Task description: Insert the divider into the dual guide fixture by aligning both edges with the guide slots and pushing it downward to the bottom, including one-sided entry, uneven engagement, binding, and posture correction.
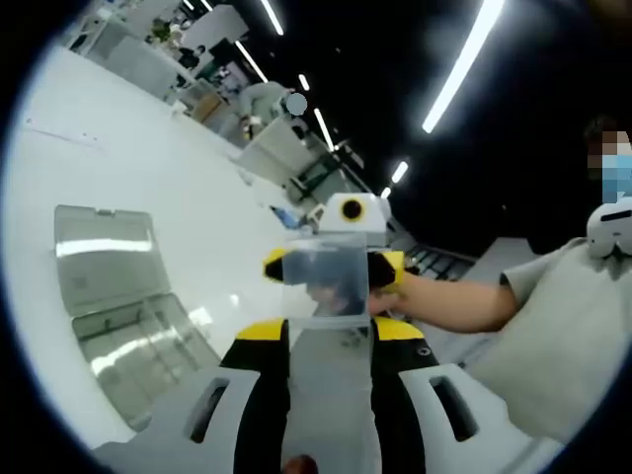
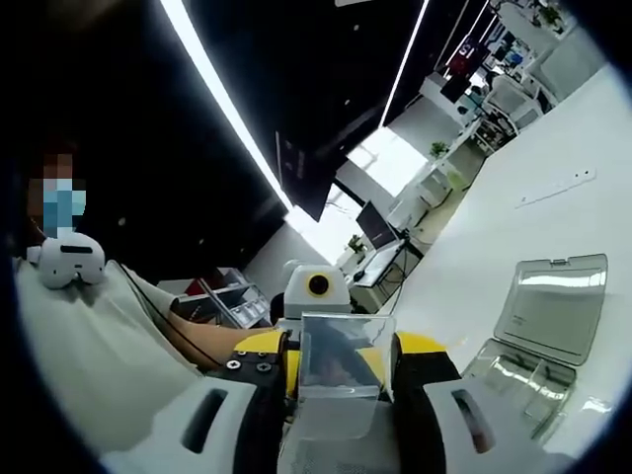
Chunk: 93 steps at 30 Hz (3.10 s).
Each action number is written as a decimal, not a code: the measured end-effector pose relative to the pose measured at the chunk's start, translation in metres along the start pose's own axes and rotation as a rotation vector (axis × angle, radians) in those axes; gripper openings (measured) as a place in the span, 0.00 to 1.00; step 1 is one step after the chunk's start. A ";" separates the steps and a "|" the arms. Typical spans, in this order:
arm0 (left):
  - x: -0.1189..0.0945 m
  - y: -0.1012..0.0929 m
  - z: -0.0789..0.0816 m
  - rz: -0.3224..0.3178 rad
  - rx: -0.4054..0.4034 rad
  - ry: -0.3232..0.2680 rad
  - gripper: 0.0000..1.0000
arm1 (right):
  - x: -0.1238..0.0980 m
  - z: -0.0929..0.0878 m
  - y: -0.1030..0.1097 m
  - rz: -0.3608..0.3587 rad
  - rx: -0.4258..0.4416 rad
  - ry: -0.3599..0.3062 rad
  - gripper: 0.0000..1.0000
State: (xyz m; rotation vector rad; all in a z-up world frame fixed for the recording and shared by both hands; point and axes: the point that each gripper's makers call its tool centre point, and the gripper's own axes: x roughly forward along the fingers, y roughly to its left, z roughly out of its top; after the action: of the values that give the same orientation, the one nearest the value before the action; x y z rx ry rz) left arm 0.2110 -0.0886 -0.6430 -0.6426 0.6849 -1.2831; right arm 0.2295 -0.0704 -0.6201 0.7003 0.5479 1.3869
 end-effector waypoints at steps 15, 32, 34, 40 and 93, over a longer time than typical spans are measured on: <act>-0.001 0.000 0.002 -0.010 -0.008 -0.004 0.29 | 0.001 0.002 -0.002 -0.010 0.001 -0.004 0.32; 0.000 -0.001 0.002 -0.009 -0.005 -0.005 0.43 | 0.004 0.004 -0.007 -0.059 -0.013 -0.007 0.31; -0.001 0.002 0.002 0.012 0.008 -0.006 0.44 | 0.005 0.004 -0.009 -0.077 -0.015 -0.004 0.31; -0.003 0.014 0.006 0.122 0.068 -0.018 0.41 | 0.006 0.006 -0.018 -0.134 -0.023 -0.005 0.31; -0.001 0.081 -0.016 0.765 0.199 0.157 0.10 | 0.001 -0.026 -0.093 -0.647 0.063 0.042 0.31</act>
State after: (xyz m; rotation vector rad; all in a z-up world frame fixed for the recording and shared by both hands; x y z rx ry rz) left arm 0.2496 -0.0741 -0.7147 -0.0819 0.8134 -0.6736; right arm 0.2751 -0.0704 -0.7055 0.4809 0.7726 0.7827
